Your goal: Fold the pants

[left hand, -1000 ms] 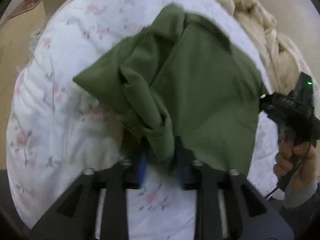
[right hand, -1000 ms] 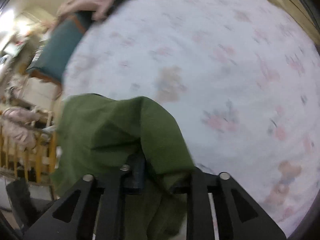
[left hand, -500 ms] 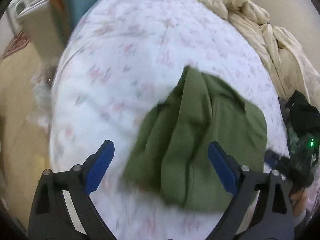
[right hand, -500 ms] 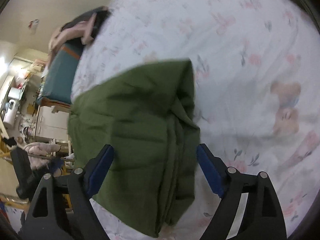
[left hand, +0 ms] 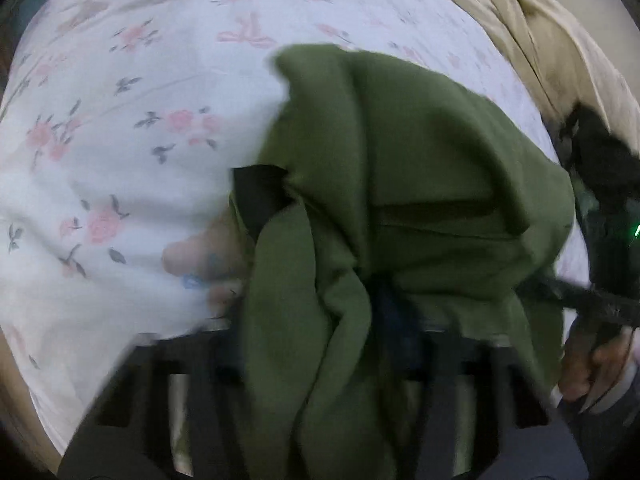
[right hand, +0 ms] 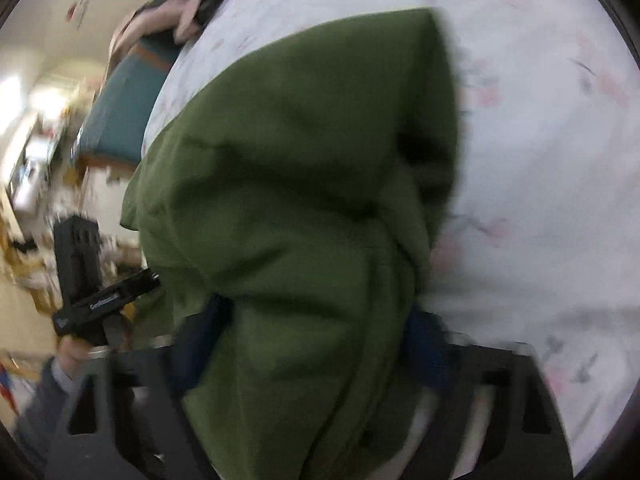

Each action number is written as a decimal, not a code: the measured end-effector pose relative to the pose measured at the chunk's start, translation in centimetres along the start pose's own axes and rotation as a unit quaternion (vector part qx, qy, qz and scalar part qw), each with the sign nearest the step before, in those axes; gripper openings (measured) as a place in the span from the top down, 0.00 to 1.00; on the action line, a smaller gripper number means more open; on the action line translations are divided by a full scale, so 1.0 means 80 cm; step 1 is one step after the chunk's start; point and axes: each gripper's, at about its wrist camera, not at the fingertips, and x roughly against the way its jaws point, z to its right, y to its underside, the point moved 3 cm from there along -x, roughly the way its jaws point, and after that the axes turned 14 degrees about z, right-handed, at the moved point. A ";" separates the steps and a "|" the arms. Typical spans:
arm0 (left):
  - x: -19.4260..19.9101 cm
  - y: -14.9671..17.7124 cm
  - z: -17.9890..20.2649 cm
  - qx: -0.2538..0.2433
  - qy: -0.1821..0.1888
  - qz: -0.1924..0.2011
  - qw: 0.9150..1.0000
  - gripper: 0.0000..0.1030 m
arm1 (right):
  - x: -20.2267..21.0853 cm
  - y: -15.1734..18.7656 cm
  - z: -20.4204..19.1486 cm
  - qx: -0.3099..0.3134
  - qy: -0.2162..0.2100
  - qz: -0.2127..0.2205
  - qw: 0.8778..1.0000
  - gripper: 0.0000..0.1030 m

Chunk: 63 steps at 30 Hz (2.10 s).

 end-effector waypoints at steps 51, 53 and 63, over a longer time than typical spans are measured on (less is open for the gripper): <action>0.069 -0.016 -0.042 0.117 -0.119 0.109 0.980 0.99 | 0.000 -0.139 -0.019 0.097 0.131 0.050 0.985 0.92; 0.088 -0.001 -0.059 0.146 -0.109 0.104 0.978 0.99 | 0.022 -0.141 -0.003 0.066 0.103 0.058 0.991 0.92; 0.097 0.021 -0.047 0.214 -0.039 0.128 0.968 0.01 | 0.046 -0.097 0.007 0.033 0.022 0.038 0.998 0.12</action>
